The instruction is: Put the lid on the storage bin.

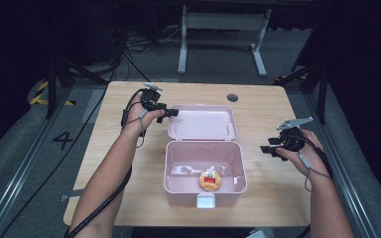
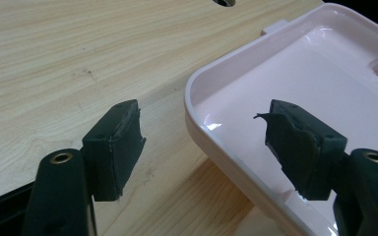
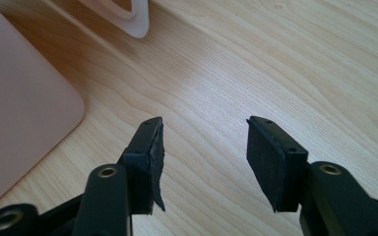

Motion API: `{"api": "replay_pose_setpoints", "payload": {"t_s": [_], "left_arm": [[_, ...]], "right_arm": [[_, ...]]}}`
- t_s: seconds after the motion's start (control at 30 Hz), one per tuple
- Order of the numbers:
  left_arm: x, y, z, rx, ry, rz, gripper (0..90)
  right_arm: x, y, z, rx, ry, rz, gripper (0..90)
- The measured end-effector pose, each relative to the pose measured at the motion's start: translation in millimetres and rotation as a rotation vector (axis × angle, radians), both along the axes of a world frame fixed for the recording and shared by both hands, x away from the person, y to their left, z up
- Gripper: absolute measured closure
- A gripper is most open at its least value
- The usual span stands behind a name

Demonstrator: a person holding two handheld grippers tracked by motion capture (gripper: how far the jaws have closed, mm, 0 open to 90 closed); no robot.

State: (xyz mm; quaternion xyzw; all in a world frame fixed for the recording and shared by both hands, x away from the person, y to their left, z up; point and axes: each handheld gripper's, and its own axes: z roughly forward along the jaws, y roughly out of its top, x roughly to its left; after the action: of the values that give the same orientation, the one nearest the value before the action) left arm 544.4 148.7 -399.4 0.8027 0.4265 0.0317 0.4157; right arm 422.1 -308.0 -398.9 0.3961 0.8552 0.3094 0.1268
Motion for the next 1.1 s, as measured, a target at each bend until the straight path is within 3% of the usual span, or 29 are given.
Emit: {"api": "replay_pose_setpoints", "payload": {"t_s": [0.17,0.23,0.47,0.6,0.83,1.1], "left_arm": [[2.8,-1.6,-6.4,-0.003,0.032,-0.015,32.1],[3.3,-3.5,-9.4,-0.028,0.053,-0.017,33.6],[5.8,-6.2,-13.2,-0.056,0.091,-0.010,38.1],[5.6,-6.5,-11.9,-0.079,0.115,-0.022,50.9],[5.8,-2.9,-5.2,-0.091,0.118,0.024,63.1],[2.2,-4.0,7.4,-0.071,0.061,0.034,66.0]], "right_arm": [[0.3,0.3,-0.6,0.001,0.000,0.006,49.3],[0.2,0.9,-1.1,0.004,0.000,0.003,49.3],[0.0,0.3,-0.5,0.001,-0.002,0.008,49.3],[-0.1,0.3,-0.8,0.001,0.002,-0.001,49.3],[-0.2,0.0,-0.4,-0.001,-0.003,0.003,49.3],[0.0,0.3,-0.5,0.000,-0.002,0.005,49.3]]}}
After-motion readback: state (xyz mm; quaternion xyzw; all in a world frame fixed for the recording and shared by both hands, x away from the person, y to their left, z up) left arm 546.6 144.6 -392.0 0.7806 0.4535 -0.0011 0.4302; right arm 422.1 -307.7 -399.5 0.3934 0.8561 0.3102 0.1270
